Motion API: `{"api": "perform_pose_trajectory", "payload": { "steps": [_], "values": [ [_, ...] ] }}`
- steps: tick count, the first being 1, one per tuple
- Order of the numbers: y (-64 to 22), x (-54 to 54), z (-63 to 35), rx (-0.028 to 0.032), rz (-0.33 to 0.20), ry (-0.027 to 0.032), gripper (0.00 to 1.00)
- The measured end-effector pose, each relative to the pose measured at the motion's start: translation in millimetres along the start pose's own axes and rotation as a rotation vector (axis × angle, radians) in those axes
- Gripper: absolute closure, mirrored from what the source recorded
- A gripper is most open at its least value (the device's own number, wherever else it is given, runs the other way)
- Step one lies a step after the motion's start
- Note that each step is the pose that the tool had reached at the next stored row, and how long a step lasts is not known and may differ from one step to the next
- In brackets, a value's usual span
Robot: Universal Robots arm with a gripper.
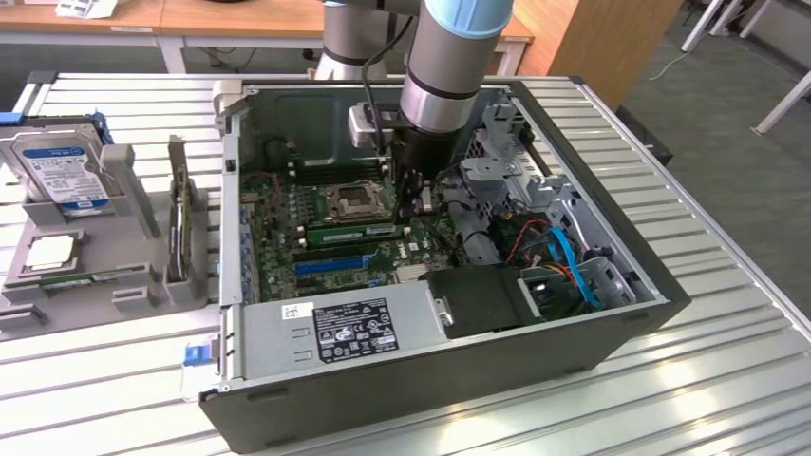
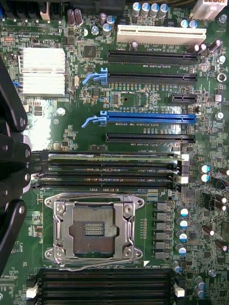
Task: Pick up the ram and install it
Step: 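Press down the ram until it locks into place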
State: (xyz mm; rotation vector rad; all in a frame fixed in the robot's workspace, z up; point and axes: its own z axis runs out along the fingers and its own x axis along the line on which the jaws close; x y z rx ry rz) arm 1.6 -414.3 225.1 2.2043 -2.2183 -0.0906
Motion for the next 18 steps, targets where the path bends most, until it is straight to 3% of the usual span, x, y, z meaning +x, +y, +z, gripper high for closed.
{"api": "perform_pose_trajectory", "payload": {
  "steps": [18],
  "values": [
    [-0.1, 0.1, 1.6, 0.0, 0.0, 0.0001, 0.9]
  ]
}}
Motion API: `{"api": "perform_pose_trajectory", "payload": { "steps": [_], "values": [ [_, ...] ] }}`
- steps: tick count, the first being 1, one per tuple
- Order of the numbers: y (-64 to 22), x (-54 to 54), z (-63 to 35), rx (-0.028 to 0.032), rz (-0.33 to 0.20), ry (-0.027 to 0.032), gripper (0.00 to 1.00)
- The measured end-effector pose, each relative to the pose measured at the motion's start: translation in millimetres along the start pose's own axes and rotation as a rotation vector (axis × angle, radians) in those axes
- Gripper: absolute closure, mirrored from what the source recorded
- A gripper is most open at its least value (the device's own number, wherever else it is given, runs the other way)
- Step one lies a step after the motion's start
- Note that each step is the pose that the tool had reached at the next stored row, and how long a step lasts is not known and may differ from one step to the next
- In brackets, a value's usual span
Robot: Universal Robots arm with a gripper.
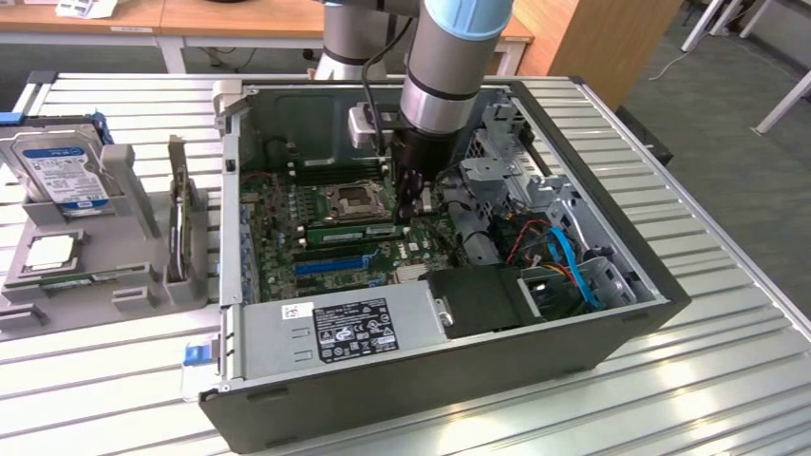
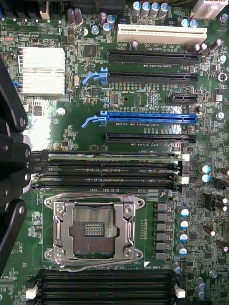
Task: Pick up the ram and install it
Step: 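Press down the ram until it locks into place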
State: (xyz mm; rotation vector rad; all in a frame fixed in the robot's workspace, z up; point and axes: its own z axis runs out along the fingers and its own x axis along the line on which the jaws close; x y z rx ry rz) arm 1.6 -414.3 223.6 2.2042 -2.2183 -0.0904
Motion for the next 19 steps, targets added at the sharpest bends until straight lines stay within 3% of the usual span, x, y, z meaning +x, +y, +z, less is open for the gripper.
{"api": "perform_pose_trajectory", "payload": {
  "steps": [12, 19],
  "values": [
    [0.0, 0.0, 0.4, 0.0, 0.0, -0.0002, 0.9],
    [0.5, -0.3, -9.8, 0.0, 0.0, -0.0002, 0.9]
  ]
}}
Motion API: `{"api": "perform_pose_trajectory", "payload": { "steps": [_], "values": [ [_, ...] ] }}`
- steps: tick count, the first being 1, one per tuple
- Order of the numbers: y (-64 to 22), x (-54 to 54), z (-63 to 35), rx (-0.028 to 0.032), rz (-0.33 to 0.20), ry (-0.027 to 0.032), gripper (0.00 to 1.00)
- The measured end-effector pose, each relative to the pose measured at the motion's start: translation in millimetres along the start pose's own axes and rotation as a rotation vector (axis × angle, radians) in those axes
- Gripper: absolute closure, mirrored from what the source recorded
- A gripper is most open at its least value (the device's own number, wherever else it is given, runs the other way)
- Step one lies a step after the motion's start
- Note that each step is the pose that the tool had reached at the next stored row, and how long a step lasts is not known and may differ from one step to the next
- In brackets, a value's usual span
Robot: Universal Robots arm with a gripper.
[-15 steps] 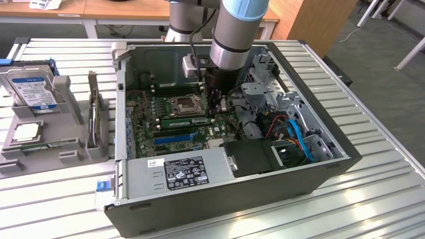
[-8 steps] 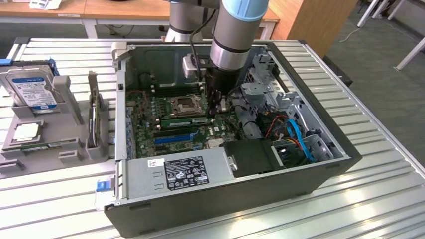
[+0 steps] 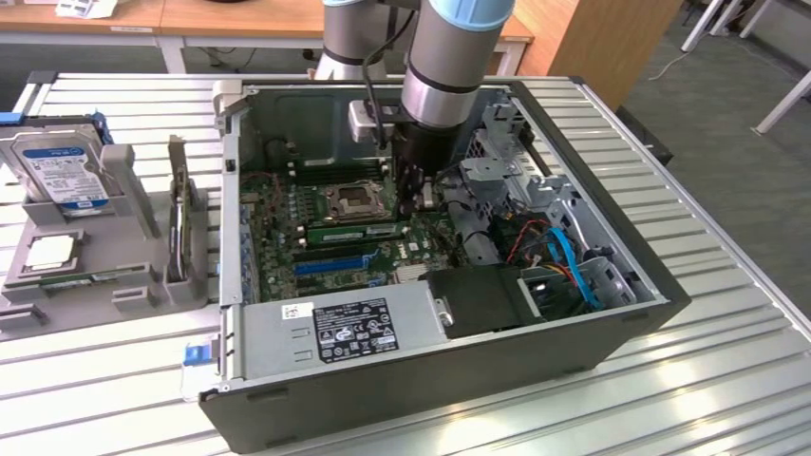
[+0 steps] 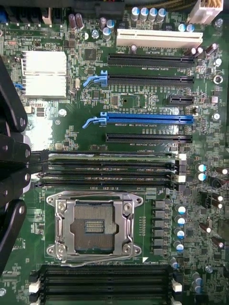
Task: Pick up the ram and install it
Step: 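Press down the ram until it locks into place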
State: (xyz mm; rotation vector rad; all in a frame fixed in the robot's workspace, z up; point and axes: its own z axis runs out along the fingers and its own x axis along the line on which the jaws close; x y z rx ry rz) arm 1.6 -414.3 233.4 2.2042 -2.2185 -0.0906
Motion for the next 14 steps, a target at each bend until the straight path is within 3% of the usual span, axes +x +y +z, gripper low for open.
{"api": "perform_pose_trajectory", "payload": {
  "steps": [14],
  "values": [
    [1.0, -0.1, -3.4, 0.0, 0.0, 0.0, 0.9]
  ]
}}
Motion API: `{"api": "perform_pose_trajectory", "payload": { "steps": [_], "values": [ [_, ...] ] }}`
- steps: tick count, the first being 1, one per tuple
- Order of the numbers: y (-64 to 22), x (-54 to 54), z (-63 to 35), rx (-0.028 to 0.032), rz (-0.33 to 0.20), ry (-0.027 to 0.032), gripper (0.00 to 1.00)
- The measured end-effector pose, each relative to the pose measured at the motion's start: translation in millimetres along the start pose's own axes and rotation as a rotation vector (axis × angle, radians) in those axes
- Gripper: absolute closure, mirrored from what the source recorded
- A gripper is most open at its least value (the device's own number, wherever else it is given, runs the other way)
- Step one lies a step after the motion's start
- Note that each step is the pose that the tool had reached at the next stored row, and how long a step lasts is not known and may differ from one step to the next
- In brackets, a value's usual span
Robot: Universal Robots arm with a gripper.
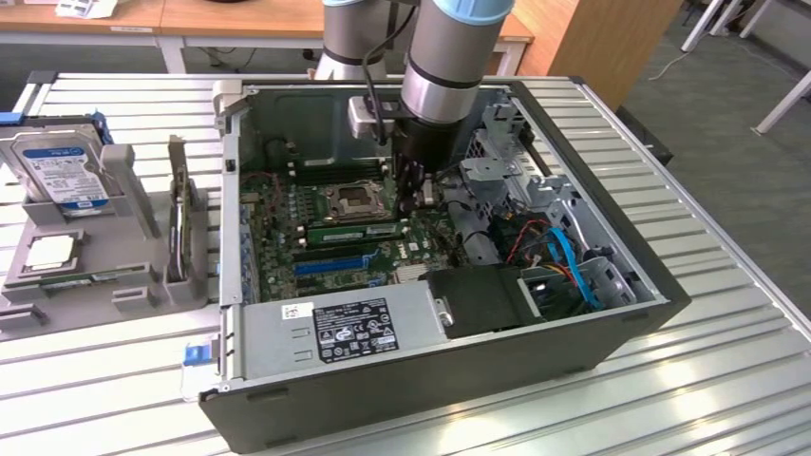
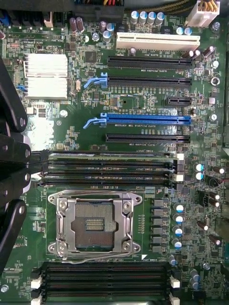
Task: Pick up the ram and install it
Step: 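Press down the ram until it locks into place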
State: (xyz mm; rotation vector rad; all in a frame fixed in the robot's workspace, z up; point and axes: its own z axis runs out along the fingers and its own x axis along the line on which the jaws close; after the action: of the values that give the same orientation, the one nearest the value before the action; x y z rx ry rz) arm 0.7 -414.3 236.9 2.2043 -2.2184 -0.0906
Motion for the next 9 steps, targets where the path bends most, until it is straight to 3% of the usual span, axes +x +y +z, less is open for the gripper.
{"api": "perform_pose_trajectory", "payload": {
  "steps": [9],
  "values": [
    [10.2, 0.1, 0.5, 0.0, 0.0, 0.0001, 0.9]
  ]
}}
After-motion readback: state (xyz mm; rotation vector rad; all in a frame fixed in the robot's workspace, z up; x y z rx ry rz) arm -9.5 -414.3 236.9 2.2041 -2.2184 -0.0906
